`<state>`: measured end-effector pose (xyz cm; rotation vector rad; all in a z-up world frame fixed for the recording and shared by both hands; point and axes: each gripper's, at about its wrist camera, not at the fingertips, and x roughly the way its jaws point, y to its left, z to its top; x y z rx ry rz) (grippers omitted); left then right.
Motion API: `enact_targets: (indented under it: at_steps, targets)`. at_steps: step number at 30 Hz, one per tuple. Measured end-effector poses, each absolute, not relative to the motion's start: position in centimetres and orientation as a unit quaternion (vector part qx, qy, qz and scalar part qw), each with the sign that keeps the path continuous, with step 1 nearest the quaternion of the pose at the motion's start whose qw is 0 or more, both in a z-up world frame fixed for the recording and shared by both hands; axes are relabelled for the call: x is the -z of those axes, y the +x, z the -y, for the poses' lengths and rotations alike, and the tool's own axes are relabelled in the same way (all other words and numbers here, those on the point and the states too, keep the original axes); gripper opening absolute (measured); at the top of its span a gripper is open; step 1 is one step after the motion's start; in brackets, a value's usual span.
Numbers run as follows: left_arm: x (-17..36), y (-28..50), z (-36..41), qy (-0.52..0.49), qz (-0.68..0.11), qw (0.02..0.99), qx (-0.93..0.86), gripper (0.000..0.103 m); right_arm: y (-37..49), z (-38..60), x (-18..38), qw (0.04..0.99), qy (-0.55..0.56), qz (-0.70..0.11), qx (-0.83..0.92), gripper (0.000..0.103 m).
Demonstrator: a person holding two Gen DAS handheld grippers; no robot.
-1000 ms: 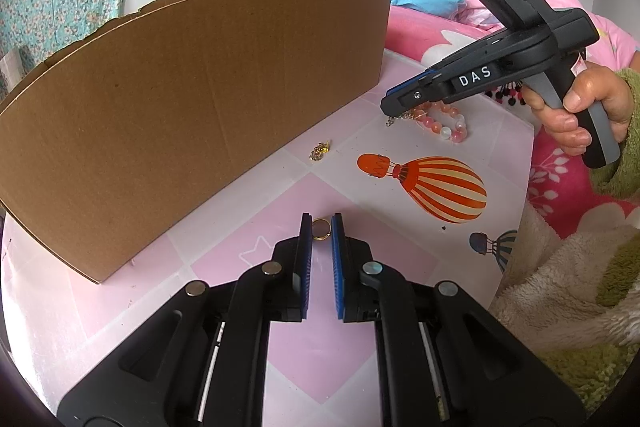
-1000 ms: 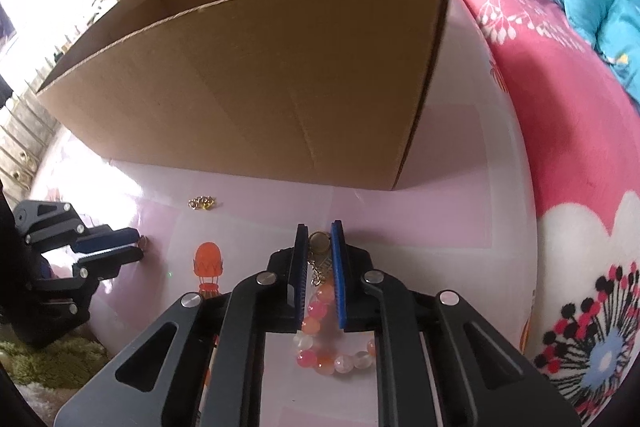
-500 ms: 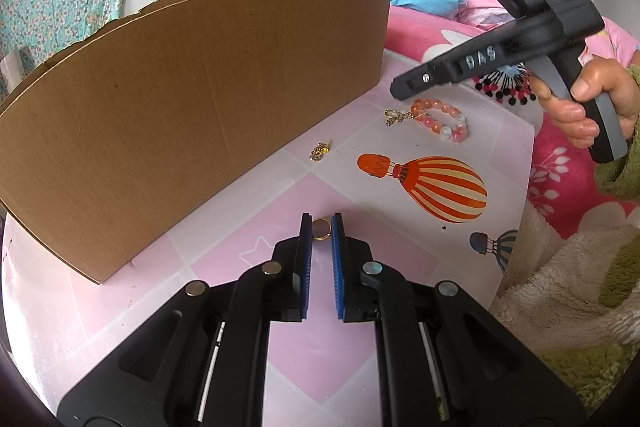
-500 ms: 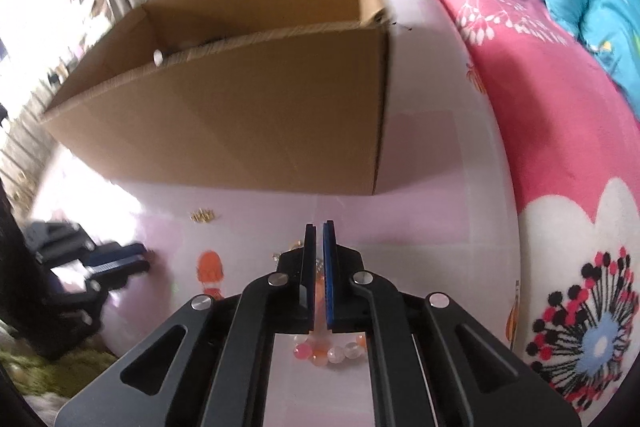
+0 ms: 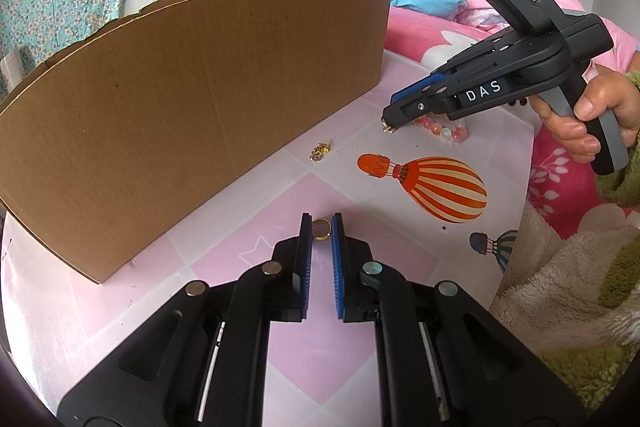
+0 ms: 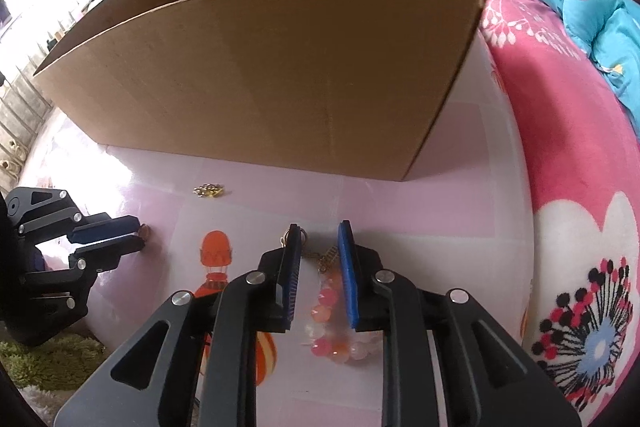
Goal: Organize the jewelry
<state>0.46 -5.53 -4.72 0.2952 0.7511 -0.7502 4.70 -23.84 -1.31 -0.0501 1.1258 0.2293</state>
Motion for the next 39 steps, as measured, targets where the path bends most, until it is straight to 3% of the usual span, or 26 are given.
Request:
enact_targets:
  at_steps: [17, 23, 34, 37, 39]
  targets:
    - [4.7, 0.5, 5.5, 0.140, -0.356, 0.852, 0.357, 0.009, 3.1, 19.8, 1.3, 0.830, -0.022, -0.525, -0.185, 0.021]
    - [4.7, 0.4, 5.5, 0.140, -0.356, 0.852, 0.357, 0.009, 2.8, 20.1, 0.9, 0.831, -0.033, -0.519, -0.200, 0.026]
    - [4.7, 0.4, 5.5, 0.140, -0.355, 0.853, 0.356, 0.009, 4.2, 19.6, 1.0, 0.818, -0.099, -0.518, -0.229, 0.026]
    - [4.6, 0.4, 5.6, 0.142, -0.354, 0.853, 0.355, 0.009, 4.0, 19.3, 1.0, 0.824, -0.106, -0.513, -0.216, 0.025]
    - [4.6, 0.4, 5.6, 0.142, -0.353, 0.854, 0.355, 0.009, 3.8, 19.2, 1.1, 0.827, -0.097, -0.512, -0.213, 0.017]
